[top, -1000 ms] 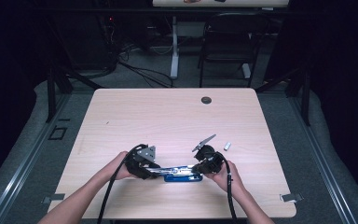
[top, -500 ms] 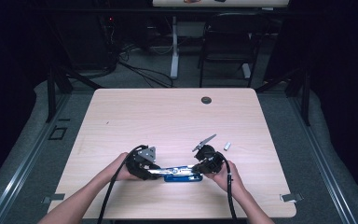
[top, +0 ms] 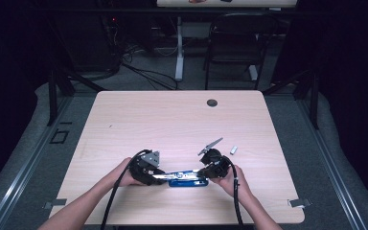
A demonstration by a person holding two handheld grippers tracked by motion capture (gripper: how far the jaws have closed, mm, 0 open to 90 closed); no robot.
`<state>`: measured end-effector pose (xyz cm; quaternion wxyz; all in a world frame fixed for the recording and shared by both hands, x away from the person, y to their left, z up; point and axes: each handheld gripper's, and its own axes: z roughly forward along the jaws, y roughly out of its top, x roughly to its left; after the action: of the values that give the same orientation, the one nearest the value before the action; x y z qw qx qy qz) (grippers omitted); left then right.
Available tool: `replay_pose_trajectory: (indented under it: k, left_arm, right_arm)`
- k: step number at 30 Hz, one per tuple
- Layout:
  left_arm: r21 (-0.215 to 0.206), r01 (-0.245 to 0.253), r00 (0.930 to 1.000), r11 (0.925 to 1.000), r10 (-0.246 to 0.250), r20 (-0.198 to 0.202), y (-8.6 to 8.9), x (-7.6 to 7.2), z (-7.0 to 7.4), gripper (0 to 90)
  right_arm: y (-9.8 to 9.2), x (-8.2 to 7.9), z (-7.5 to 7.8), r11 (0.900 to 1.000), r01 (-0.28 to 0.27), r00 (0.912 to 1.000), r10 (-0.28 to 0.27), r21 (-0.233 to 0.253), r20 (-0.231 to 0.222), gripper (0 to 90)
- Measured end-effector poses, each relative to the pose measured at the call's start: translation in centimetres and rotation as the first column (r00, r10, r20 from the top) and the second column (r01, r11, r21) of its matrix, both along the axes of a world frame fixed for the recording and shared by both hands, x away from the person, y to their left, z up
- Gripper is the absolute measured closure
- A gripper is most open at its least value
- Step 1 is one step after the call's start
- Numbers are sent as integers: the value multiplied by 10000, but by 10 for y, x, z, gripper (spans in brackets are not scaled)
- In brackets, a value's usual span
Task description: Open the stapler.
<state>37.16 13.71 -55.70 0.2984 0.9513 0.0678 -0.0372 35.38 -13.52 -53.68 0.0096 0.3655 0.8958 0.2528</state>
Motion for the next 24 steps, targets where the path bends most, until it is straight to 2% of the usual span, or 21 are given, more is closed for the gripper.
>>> replay_pose_trajectory:
  k: [3,6,7,9,10,11,13,16,21,24]
  left_arm:
    - [-73,33,10000,10000,-34,-78,1,1,-1,653]
    - [-66,73,9999,10000,-72,80,1,0,0,653]
    - [-43,146,9998,9999,-145,121,0,0,1,653]
    - [111,116,9994,9999,-120,312,0,0,2,653]
    - [-9,196,9996,9998,-196,186,1,0,1,653]
    - [63,255,9995,9997,-256,159,1,1,1,653]
    - [60,287,9993,9996,-288,218,1,1,1,654]
    - [152,288,9988,9995,-294,383,0,0,2,654]
    - [185,372,9983,9991,-380,437,-1,-1,2,655]
    - [216,482,9982,9986,-489,344,0,0,3,656]
  right_arm:
    - [0,0,0,10000,42,10000,-42,69,-44,900]
    - [0,0,0,10000,28,10000,-28,-35,-7,900]
    - [1,0,0,9999,118,9999,-118,61,32,900]
    - [1,0,1,10000,-41,9999,41,-9,97,900]
    - [0,0,2,9999,-61,9999,60,83,115,900]
    - [-3,-1,6,9989,32,9999,-39,478,153,884]
    - [-4,-1,7,9988,-21,9999,13,484,169,883]
    - [0,-3,6,9992,-140,9991,124,372,416,871]
    - [2,-3,7,9992,-192,9984,173,348,537,859]
    - [0,-4,12,9992,-161,9955,125,373,941,842]
